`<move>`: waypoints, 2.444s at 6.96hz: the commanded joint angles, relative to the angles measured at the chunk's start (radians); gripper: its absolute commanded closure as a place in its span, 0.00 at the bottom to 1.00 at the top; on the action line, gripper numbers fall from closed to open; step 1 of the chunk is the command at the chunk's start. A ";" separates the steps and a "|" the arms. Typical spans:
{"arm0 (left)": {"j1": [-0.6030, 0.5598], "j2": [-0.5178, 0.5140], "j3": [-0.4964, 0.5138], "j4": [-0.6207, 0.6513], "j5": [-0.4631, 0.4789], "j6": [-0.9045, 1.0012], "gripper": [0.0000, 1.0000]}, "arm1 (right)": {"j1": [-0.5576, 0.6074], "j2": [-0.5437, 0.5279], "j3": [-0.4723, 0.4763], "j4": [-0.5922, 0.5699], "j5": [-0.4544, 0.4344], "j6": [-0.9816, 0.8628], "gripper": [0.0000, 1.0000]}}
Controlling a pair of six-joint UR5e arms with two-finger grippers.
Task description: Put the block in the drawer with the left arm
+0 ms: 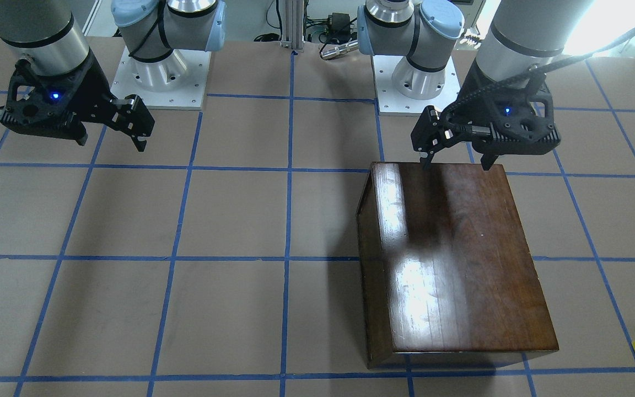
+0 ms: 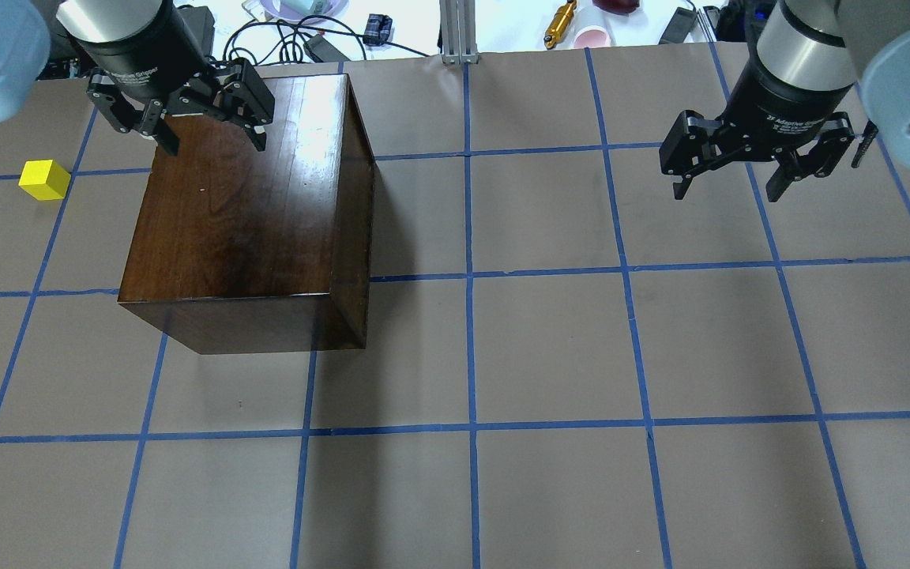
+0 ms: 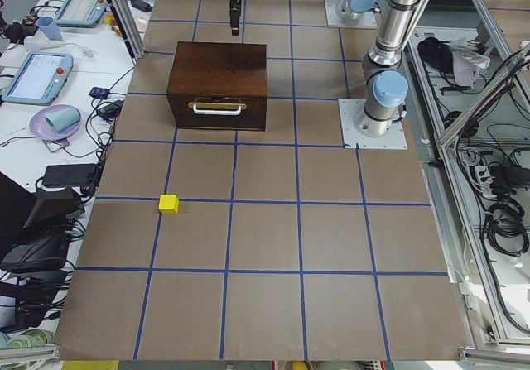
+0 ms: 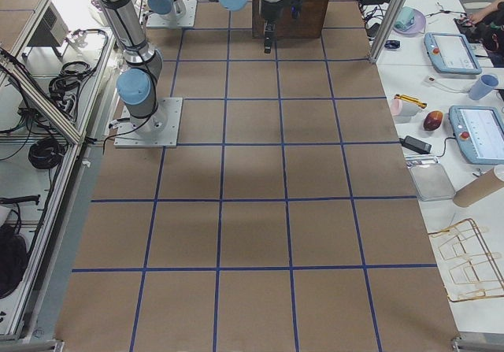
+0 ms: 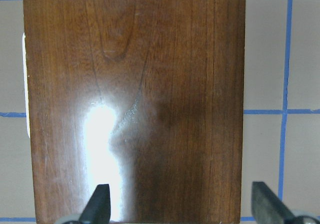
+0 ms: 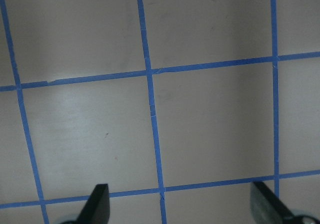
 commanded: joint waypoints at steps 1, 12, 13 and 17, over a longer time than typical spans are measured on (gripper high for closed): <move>0.000 0.000 -0.003 0.000 -0.004 0.000 0.00 | 0.000 0.000 0.000 0.000 0.000 0.000 0.00; 0.005 -0.015 -0.002 0.017 -0.012 -0.003 0.00 | 0.000 0.000 0.000 0.000 0.000 0.000 0.00; 0.017 -0.035 0.007 0.022 -0.009 -0.001 0.00 | 0.000 0.000 0.002 0.000 0.000 0.000 0.00; 0.188 -0.133 -0.003 0.123 -0.010 0.186 0.00 | 0.000 0.000 0.000 0.000 0.000 0.000 0.00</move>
